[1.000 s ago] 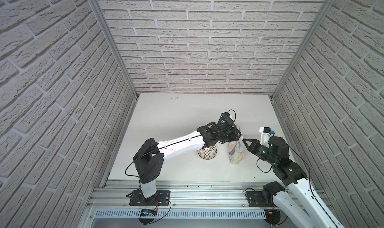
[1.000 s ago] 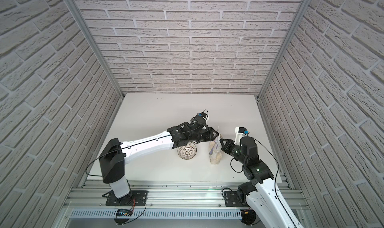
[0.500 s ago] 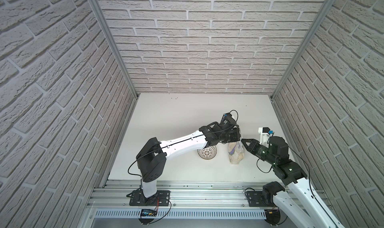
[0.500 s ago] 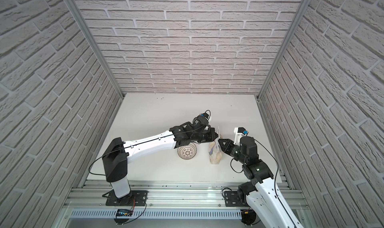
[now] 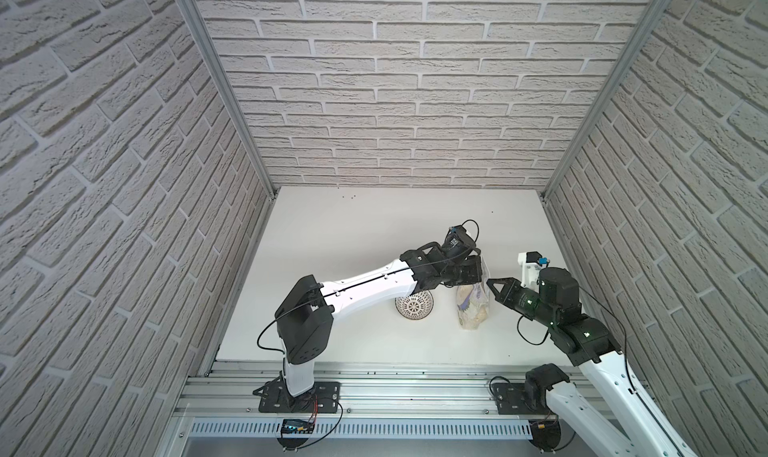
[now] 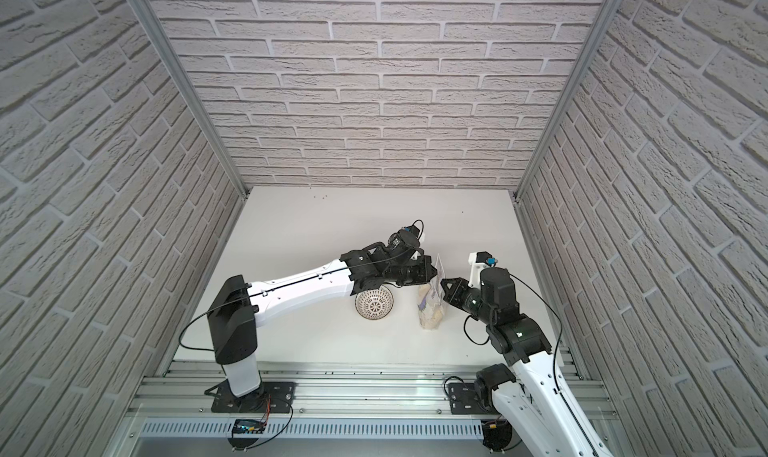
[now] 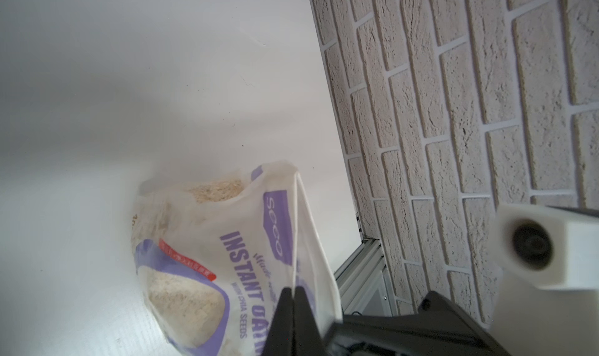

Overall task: Pour the oats into the breakfast bowl
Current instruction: Open the oats bag at the center of the board.

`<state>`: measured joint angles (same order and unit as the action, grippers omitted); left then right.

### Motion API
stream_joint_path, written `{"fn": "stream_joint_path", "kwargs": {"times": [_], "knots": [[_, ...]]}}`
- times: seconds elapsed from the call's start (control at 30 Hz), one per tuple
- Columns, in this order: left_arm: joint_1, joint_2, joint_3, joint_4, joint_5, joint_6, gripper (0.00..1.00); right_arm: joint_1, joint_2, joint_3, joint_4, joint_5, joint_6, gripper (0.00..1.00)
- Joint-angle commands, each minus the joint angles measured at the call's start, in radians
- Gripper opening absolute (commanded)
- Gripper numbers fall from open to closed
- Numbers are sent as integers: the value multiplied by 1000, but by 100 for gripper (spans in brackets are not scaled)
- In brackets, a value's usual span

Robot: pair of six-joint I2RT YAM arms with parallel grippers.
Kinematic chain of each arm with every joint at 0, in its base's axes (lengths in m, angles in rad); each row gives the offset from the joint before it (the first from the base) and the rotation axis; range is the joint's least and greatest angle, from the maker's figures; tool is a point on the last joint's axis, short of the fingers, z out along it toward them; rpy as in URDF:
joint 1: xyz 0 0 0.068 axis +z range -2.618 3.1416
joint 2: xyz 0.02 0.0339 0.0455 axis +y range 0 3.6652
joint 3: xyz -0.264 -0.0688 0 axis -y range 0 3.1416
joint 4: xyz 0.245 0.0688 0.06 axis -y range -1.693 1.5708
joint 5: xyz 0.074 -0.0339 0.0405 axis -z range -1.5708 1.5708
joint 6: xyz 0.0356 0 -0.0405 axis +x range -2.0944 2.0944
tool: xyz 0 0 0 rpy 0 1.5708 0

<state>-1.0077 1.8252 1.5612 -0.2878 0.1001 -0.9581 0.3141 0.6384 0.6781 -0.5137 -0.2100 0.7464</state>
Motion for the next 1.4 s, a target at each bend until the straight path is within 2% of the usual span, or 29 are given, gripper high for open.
{"fn": "stream_joint_path", "kwargs": {"times": [0.0,0.1,0.3,0.67,0.7,0.8,0.83,0.93,1.07,1.27,1.37], "knots": [[1,-29,61,-69,-103,75,0,-1,15,102,-144,146,-101,3],[7,-40,112,-102,-136,113,0,-1,70,195,-193,209,-160,3],[35,-22,228,-177,-160,154,0,-1,186,305,-211,239,-203,3],[49,81,256,-181,-54,131,0,-1,273,277,-153,194,-197,5],[50,87,257,-180,-52,129,0,-1,282,277,-154,190,-200,8],[53,94,261,-179,-36,128,0,-1,289,293,-168,171,-221,31],[53,91,261,-176,-32,130,2,-1,285,302,-175,166,-230,37],[53,74,260,-166,-29,139,20,-1,277,346,-216,160,-255,53],[54,57,262,-160,-31,152,48,-2,276,408,-283,153,-286,59],[56,61,261,-177,-62,150,60,-2,306,447,-309,125,-329,66],[57,67,260,-181,-65,148,61,0,347,463,-312,102,-338,66]]}}
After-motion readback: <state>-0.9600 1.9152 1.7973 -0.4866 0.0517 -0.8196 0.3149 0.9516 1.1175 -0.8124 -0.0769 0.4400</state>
